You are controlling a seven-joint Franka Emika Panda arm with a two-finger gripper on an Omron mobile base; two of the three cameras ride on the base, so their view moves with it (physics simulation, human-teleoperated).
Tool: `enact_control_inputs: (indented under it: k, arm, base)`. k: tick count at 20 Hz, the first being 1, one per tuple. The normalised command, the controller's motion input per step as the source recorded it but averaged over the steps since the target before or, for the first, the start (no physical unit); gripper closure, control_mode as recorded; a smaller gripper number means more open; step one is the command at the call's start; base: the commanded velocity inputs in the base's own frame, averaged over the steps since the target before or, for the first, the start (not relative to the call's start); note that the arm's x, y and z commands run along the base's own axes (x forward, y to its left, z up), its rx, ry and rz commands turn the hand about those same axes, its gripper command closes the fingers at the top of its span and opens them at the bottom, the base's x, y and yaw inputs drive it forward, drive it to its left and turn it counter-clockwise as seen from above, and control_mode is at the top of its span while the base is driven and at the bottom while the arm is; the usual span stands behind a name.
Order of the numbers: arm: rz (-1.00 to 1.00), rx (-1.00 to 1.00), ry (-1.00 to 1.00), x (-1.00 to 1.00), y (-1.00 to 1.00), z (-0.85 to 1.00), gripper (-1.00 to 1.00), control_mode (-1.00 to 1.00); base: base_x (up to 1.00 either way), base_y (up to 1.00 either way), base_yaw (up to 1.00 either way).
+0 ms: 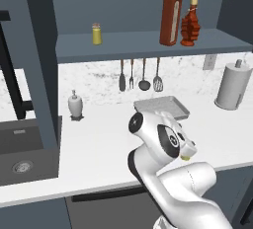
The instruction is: Put the shaker and condiment bottle from the counter next to their counterparts in the cabinet.
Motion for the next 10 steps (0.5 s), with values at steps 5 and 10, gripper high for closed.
enact_control_inputs:
  k: [5,10]
  arm:
    - [-0.05,0.00,0.00,0.00,-0.14,-0.47,-1.00,-1.00]
    - [-0.01,0.00,0.00,0.08,-0.05,-0.49,-1.00,-1.00]
  base:
    - [0.00,0.00,0.00]
    - [0.00,0.00,0.00]
